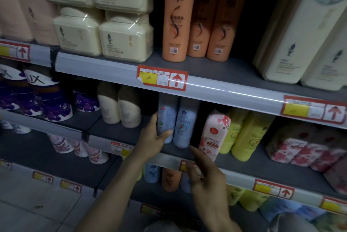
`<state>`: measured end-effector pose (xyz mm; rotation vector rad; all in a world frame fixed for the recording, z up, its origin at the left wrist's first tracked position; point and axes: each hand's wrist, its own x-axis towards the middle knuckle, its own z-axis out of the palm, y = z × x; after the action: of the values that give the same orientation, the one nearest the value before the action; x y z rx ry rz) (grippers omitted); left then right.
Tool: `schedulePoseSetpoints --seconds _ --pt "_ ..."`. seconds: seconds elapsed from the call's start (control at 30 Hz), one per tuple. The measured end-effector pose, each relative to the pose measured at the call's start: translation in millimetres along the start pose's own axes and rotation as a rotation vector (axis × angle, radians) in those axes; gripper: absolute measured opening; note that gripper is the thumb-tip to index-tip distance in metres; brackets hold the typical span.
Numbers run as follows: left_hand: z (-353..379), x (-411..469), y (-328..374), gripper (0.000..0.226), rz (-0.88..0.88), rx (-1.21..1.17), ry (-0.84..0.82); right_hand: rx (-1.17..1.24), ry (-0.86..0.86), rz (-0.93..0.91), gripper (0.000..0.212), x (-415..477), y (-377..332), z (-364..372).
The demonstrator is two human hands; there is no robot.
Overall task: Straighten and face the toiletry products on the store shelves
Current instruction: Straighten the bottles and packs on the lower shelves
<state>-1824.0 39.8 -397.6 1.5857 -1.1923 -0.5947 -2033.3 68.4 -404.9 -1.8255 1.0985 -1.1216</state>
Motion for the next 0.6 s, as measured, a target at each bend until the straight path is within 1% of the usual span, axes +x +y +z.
schedulePoseSetpoints --seconds 0.07,0.1,0.13,0.17,0.23,0.27,0.33,0.43,0.5,0.6 --pt "-2.8 -0.3 -2.7 0.102 -0.035 -0.072 -0.004 0.03 0.258 -0.003 0.029 -0.4 7.5 -32.4" --pt "-3.5 -1.2 -2.6 0.112 -0.051 -0.096 0.013 0.043 0.35 0.007 0.027 6.4 10.8 -43.8" --pt "-2.7 -1.8 -1.7 0.117 -0.055 -0.115 0.029 0.05 0.377 0.027 0.032 15.5 12.3 -51.0" --pt "-0.5 -2.3 0.4 0.117 -0.041 -0.127 0.036 0.05 0.353 0.055 0.044 25.6 13.5 -53.3" --pt "6.6 -3.5 5.9 0.107 0.001 -0.095 0.038 0.046 0.269 0.079 0.068 42.8 17.7 -47.8" --pt "10.5 -4.0 9.9 0.101 0.017 -0.069 0.047 0.017 0.247 0.064 0.074 47.7 19.9 -41.9" --pt "16.6 -2.3 14.6 0.096 0.028 -0.048 0.076 -0.079 0.282 0.05 0.083 51.2 22.4 -28.0" --pt "23.2 1.5 18.8 0.089 0.016 -0.029 0.077 -0.169 0.403 0.116 0.099 54.1 17.5 -7.9" --pt "31.2 3.6 21.8 0.083 -0.003 -0.014 0.069 -0.166 0.46 0.144 0.098 57.7 14.1 0.4" --pt "45.2 5.5 25.4 0.077 -0.006 0.012 0.043 -0.049 0.494 0.137 0.084 59.6 16.9 -1.9"
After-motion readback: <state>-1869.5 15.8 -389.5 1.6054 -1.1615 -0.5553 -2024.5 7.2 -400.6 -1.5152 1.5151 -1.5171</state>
